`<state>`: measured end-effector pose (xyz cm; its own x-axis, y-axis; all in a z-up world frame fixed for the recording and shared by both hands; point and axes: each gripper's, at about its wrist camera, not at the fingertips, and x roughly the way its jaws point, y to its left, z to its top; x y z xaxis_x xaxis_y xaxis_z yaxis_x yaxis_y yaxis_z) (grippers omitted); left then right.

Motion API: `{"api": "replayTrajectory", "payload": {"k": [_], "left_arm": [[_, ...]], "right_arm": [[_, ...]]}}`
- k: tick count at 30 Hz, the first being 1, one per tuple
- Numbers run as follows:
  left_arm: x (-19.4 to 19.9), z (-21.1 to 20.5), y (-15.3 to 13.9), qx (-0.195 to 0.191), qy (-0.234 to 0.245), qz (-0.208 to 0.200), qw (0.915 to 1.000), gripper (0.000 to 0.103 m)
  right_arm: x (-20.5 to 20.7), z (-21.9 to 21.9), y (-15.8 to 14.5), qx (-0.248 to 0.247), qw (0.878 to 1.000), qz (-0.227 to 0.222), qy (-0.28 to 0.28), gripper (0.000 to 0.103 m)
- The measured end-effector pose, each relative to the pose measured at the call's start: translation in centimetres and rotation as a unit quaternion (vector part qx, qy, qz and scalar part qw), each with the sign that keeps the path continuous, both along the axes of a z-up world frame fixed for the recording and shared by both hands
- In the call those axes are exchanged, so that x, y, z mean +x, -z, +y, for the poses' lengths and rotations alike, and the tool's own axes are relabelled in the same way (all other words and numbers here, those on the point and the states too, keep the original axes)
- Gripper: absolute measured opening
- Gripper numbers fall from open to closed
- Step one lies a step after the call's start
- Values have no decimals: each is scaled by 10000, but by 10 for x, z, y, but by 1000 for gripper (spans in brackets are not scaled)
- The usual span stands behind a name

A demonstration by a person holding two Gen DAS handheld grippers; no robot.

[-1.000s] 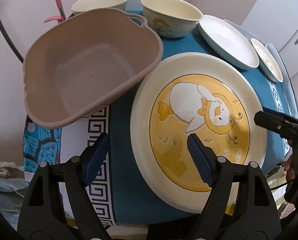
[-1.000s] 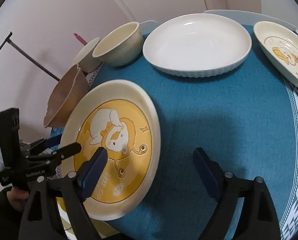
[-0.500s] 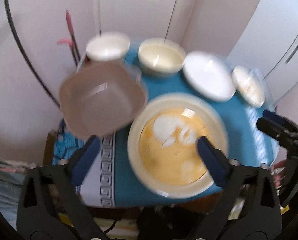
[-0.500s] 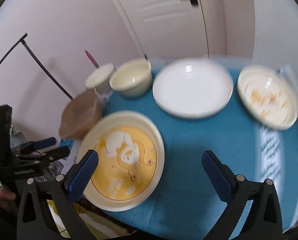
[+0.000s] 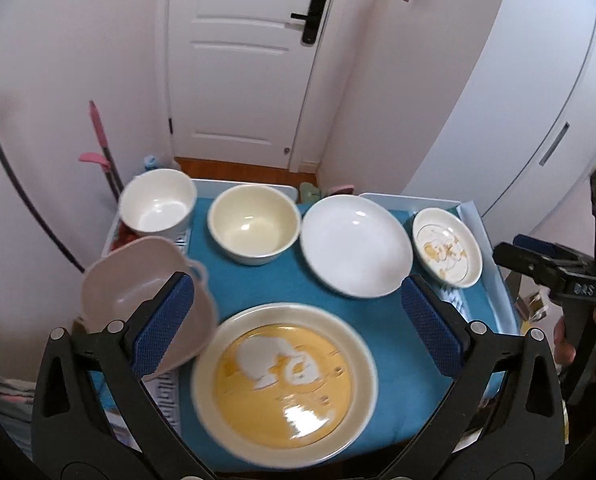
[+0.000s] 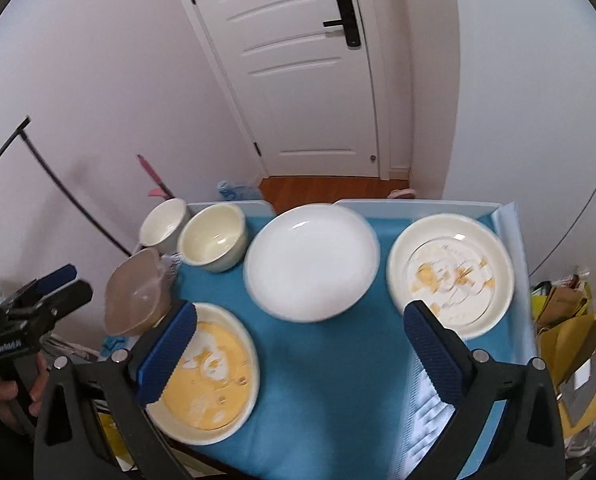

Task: Organize plates and bowls
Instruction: 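Open the left tool and lift it off the yellow duck plate, then grasp the rim of the plain white oval plate with the left tool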

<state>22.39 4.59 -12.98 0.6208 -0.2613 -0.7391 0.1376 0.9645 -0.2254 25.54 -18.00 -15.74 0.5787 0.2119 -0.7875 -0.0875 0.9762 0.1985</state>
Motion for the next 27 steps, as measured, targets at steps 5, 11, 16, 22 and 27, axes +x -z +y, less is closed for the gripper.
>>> {"api": "replayTrajectory", "payload": {"k": [5,11,16,22,27], "left_arm": [[27,-24,27,-439,-299,450,9976,103],[74,-43,81,-876,-790,1093,9870,100],[102,-56,121,-854,-992,1518,9797,91],[119,-73,161,-668,-1024,1908,9740,68],[122,-79,174,-596,-1068,2023,9717,44]], "right_arm": [[52,-31,16,-79,9976,397,-558,103],[118,-51,56,-4,9856,818,-1482,103],[160,-48,102,-108,9718,1220,-2013,90],[178,-39,143,-119,9578,1506,-2446,68],[184,-35,160,-205,9477,1633,-2735,47]]}}
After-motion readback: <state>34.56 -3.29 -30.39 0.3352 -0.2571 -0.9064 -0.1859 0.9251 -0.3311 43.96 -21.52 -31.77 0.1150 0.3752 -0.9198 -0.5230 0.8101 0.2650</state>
